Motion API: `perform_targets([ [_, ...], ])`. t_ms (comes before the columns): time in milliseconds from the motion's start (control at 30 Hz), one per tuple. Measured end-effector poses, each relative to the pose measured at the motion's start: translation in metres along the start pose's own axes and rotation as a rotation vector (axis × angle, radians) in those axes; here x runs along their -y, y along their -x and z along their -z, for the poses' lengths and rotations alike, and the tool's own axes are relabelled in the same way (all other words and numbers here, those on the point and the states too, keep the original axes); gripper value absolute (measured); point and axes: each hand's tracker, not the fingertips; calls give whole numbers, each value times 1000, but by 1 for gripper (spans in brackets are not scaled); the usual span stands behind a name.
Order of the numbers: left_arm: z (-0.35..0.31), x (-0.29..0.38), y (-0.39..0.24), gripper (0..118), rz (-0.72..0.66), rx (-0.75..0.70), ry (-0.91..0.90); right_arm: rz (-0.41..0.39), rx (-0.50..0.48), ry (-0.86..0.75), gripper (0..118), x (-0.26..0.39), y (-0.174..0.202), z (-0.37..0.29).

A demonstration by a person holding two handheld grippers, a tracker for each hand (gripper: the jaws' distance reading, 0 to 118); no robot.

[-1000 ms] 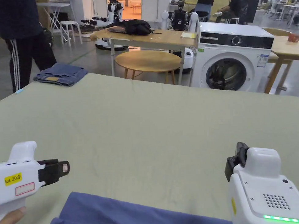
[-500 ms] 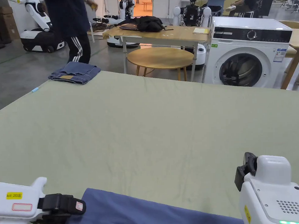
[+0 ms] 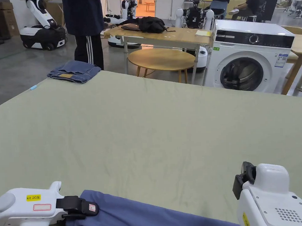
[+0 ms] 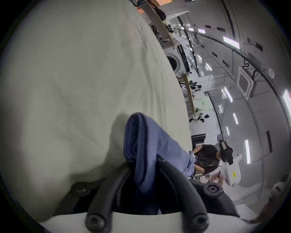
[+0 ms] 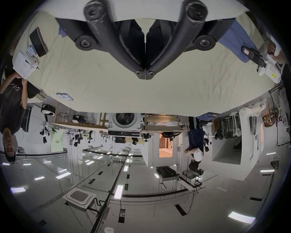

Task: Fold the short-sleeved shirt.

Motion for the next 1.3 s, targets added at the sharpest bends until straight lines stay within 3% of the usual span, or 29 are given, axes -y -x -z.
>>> perform_targets([
  [400,-57,-10,-66,4,187,-159,-116,-3,10,6,0,-3,-13,-1],
  [700,-119,-20,-105,4,294,-430,-178,-15,5,-1,0,-5,-18,-1],
  [767,-120,-16,-113,4,289,-407,-178,-17,3,0,0,-6,-17,0],
  [1033,-79,3,-166,4,277,-133,-85,-15,-11,1,0,-7,-16,1],
  [1067,-62,6,-188,4,31,494,-195,-16,-11,1,0,-7,-16,0],
  [1300,33,14,-223,4,57,564,-90,-13,-1,13,0,-3,-23,-1],
])
